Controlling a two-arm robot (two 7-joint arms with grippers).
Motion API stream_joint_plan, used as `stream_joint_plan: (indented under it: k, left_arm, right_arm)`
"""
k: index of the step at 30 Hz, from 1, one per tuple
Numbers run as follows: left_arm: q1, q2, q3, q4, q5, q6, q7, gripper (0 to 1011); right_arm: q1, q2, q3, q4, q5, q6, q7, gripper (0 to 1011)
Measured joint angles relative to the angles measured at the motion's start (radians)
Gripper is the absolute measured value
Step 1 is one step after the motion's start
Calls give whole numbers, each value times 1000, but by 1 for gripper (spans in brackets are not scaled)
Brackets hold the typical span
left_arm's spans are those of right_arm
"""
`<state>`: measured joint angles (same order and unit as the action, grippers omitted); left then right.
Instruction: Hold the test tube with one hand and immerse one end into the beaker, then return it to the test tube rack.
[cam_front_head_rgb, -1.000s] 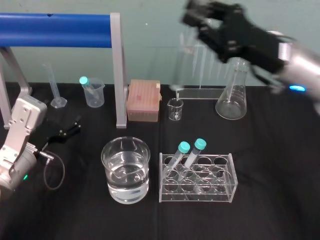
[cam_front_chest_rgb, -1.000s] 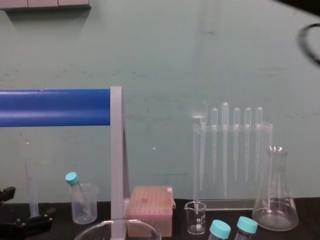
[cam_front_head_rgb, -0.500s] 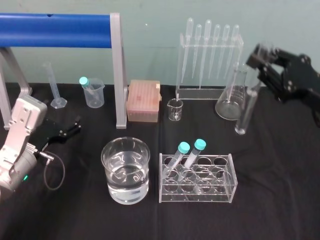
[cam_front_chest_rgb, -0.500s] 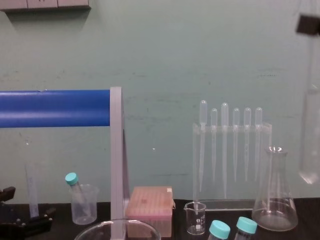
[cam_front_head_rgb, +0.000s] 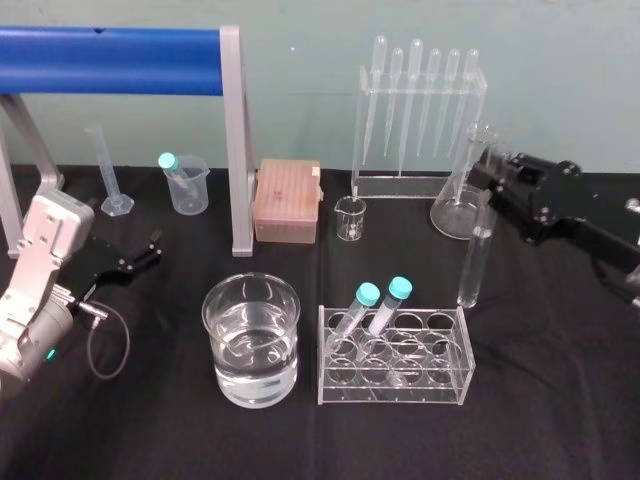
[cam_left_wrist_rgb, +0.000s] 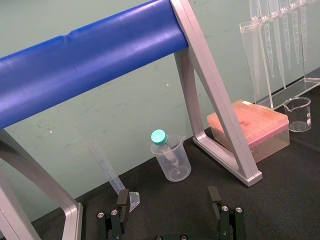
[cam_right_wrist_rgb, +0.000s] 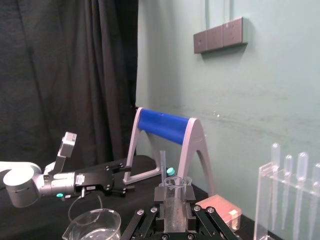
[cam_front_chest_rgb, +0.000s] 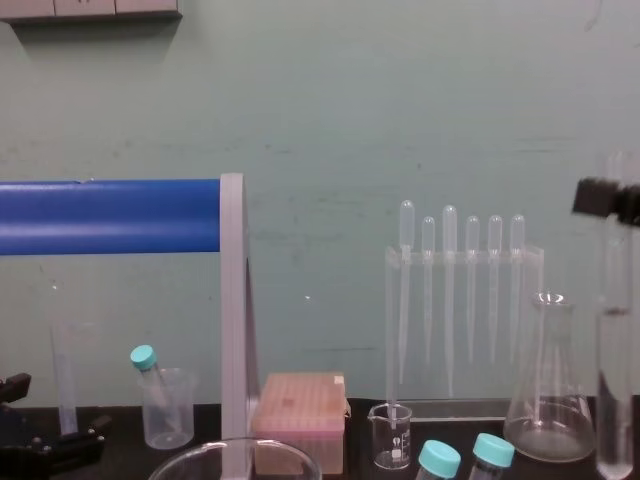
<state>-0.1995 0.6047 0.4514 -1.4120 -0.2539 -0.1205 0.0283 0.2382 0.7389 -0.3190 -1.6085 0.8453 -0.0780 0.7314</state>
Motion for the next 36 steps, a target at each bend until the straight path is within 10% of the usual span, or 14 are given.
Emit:
stream_joint_plan:
  k: [36]
  left_arm:
    - [0,0,0,0,0,0,0,1000]
  right_arm:
    - [139,-99,-154,255,-59,18,125,226]
